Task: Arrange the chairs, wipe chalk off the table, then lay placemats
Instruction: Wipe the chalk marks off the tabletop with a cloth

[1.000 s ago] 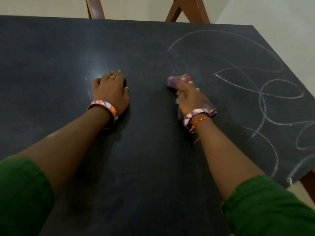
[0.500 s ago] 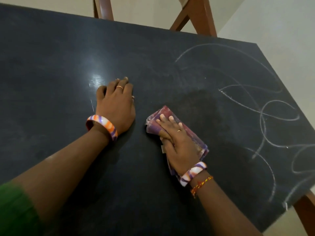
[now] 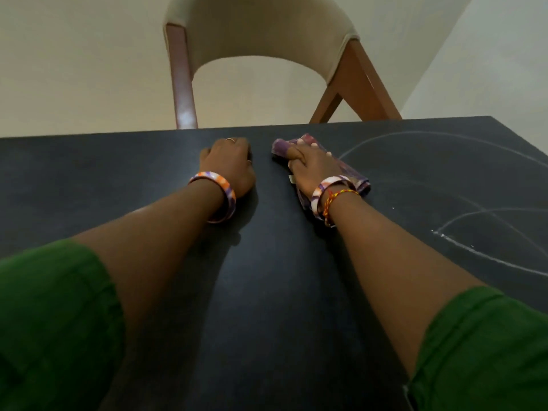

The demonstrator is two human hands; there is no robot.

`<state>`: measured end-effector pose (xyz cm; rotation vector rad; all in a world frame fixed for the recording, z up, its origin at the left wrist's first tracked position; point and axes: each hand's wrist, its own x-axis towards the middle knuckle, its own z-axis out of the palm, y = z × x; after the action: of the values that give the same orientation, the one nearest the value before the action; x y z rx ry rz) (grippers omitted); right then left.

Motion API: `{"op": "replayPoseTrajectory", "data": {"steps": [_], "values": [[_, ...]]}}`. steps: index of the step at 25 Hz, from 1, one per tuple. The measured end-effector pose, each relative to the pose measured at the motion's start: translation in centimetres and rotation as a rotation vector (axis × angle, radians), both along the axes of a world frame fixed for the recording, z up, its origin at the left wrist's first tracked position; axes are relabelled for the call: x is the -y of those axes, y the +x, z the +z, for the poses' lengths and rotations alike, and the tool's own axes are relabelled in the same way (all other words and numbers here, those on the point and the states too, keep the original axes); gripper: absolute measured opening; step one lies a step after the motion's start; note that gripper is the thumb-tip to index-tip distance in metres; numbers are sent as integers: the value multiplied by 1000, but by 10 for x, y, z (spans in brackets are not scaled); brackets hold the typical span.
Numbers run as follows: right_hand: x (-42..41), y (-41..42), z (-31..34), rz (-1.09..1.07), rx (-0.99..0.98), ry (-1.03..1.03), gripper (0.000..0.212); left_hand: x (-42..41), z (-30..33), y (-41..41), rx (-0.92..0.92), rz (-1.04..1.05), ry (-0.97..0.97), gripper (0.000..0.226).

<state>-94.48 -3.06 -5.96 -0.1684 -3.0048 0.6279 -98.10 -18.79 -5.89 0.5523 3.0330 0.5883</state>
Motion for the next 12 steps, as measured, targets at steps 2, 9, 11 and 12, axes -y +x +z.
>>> {"op": "replayPoseTrajectory", "data": {"steps": [2, 9, 11, 12], "values": [[-10, -25, -2, 4, 12, 58, 43, -13, -5, -9, -7, 20, 29, 26], [-86, -68, -4, -175, 207, 242, 58, -12, -16, -7, -114, 17, 58, 30], [-104, -65, -1, -394, 255, 155, 66, -16, -17, -9, -99, 31, 39, 33], [-101, -59, 2, -420, 265, 152, 66, -18, -17, -9, -94, 36, 26, 35]]}}
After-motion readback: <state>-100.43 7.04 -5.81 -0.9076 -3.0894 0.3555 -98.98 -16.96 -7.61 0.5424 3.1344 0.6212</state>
